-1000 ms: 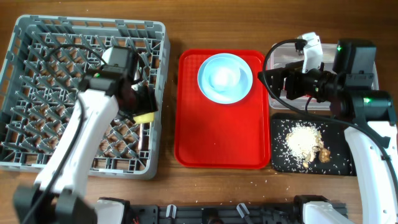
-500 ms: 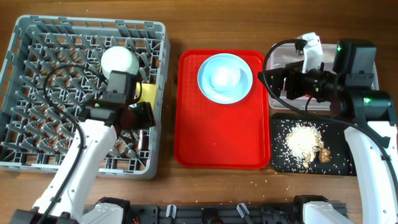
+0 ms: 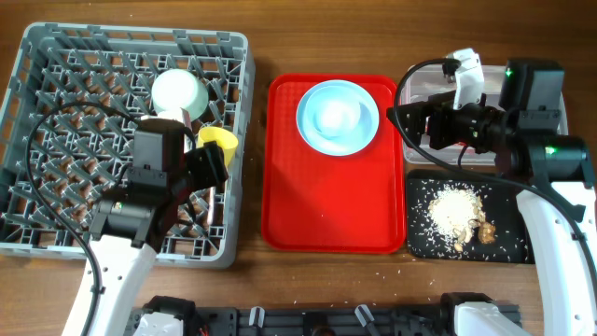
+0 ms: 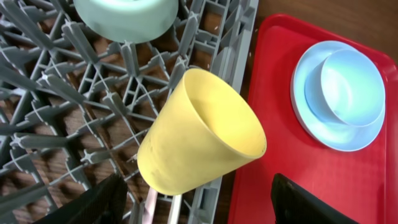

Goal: Sort waste into correct bins and load items into the dishwasher rack
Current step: 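Lower the yellow cup into the rack beside the green bowl, release, then move the left gripper right to the light-blue plate on the tray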

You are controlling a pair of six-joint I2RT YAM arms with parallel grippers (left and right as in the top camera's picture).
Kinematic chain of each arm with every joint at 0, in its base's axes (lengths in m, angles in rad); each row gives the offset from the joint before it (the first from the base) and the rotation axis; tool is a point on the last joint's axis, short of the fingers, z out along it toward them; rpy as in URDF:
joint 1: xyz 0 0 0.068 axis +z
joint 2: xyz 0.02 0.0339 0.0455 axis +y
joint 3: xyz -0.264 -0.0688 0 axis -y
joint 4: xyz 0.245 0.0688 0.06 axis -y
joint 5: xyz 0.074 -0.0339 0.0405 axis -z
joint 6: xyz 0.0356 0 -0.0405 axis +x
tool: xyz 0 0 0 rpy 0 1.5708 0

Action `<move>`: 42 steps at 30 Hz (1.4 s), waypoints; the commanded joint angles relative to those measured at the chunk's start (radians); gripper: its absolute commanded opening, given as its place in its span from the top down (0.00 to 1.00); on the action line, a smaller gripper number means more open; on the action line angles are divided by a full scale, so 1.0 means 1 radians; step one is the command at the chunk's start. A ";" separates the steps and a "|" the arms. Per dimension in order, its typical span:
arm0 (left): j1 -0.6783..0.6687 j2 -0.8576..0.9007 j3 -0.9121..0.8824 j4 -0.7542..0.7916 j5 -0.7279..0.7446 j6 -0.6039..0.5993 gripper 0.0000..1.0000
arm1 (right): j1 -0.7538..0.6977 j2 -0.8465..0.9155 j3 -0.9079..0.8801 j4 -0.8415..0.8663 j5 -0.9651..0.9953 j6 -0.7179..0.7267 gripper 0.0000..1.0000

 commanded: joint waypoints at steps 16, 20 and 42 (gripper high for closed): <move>-0.002 0.285 -0.011 0.121 -0.056 0.066 0.28 | 0.000 0.005 -0.001 0.002 0.002 -0.016 0.00; -0.001 0.216 -0.011 0.153 -0.060 0.066 0.32 | 0.000 0.005 -0.001 0.002 0.002 -0.017 0.00; -0.002 0.359 0.002 -0.061 0.208 0.098 0.49 | 0.000 0.005 -0.001 0.002 0.002 -0.016 0.00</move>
